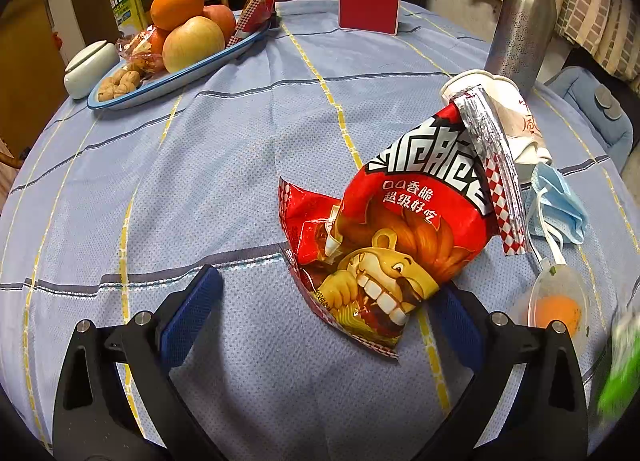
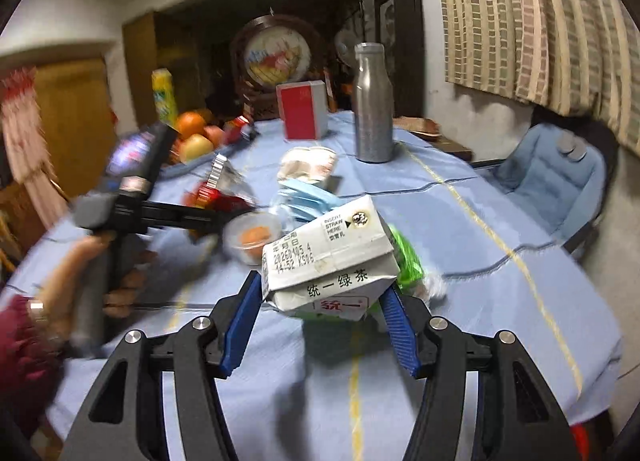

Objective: Collect trash
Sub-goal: 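Grasp the white-green tea drink carton with the right tool, then grasp the red lion-print snack bag with the left tool while the right tool holds the carton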

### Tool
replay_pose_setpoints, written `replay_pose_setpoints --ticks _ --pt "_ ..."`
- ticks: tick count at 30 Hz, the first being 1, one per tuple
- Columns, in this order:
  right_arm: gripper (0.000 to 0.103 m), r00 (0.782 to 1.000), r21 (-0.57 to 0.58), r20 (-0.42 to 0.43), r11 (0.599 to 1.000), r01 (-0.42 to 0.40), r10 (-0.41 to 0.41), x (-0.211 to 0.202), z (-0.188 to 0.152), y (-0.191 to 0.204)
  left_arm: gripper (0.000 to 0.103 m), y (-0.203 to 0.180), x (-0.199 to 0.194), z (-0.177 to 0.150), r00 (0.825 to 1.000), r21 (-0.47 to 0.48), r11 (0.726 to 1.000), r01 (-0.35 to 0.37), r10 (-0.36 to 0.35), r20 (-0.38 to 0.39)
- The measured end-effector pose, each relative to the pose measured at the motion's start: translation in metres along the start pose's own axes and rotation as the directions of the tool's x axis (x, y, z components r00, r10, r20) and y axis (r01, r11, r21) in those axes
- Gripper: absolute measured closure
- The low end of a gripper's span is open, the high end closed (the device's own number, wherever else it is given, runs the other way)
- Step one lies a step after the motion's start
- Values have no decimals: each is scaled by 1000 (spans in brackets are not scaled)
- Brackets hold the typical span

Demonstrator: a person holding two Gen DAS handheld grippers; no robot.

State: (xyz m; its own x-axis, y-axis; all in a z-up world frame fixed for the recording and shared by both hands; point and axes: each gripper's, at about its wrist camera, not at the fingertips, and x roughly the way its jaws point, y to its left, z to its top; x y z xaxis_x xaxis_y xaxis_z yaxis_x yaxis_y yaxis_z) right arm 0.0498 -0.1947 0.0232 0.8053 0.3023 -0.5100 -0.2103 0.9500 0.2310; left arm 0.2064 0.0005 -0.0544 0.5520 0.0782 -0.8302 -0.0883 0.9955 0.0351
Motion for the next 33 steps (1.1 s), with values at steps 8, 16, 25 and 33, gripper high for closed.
replay_pose_setpoints --ticks 8,16,25,33 --pt "44 984 60 -21 983 -175 176 -25 -9 1 5 0 0 1 1000 2 1000 9 -9 -3" --pt "42 991 -10 -84 995 -102 101 -5 -19 17 6 6 -4 5 995 -29 994 103 -103 6" --pt "23 994 -56 -103 998 -36 30 11 -28 22 6 2 -17 12 986 -20 990 140 -138 93" --pt "23 996 -55 -83 998 -33 28 7 -29 20 10 -8 -6 12 988 30 990 139 -141 58"
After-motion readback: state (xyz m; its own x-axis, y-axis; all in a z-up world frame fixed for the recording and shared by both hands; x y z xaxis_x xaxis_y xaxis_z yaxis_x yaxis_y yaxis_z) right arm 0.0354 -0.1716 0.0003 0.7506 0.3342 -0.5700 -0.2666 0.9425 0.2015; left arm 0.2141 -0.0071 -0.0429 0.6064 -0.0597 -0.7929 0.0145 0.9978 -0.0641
